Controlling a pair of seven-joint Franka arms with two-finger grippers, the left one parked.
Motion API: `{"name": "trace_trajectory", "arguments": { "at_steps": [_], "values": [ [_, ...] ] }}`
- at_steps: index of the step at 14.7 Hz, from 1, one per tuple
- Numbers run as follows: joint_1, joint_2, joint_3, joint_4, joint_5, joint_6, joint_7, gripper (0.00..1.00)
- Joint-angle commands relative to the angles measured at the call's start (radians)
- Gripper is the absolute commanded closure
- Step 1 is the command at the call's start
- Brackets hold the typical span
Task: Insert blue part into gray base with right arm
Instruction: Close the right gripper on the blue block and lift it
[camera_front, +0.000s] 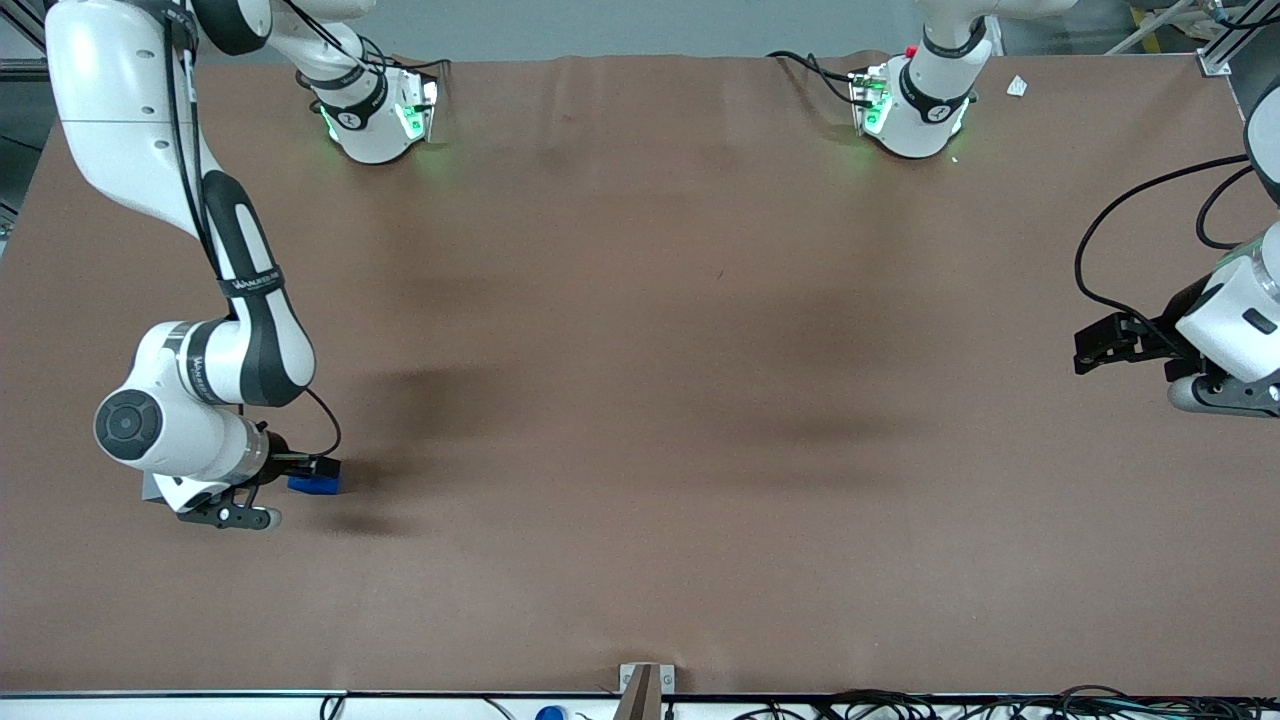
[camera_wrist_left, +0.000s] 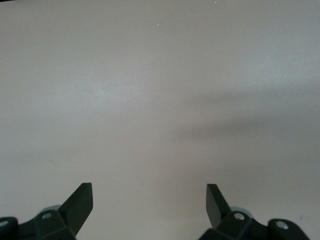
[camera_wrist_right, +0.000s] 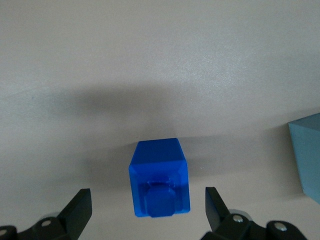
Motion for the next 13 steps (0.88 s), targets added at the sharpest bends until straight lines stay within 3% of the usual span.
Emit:
{"name": "trace_trajectory", "arguments": {
  "at_steps": [1,3,6,7,9,10,13],
  "values": [
    [-0.002,0.001,0.001,-0.018,-0.013,0.032,-0.008,0.00],
    [-0.004,0.008,0.001,-0.018,-0.014,0.042,-0.019,0.05],
    [-0.028,0.018,0.001,-0.018,-0.011,0.052,-0.096,0.58],
    [-0.031,0.020,0.001,-0.018,-0.011,0.050,-0.097,0.72],
    [-0.027,0.023,0.001,-0.016,-0.008,0.049,-0.096,0.84],
    [-0.027,0.023,0.001,-0.016,-0.005,0.044,-0.088,0.97],
    [-0.033,0.009,0.001,-0.010,-0.002,0.026,-0.105,1.00]
  ]
}}
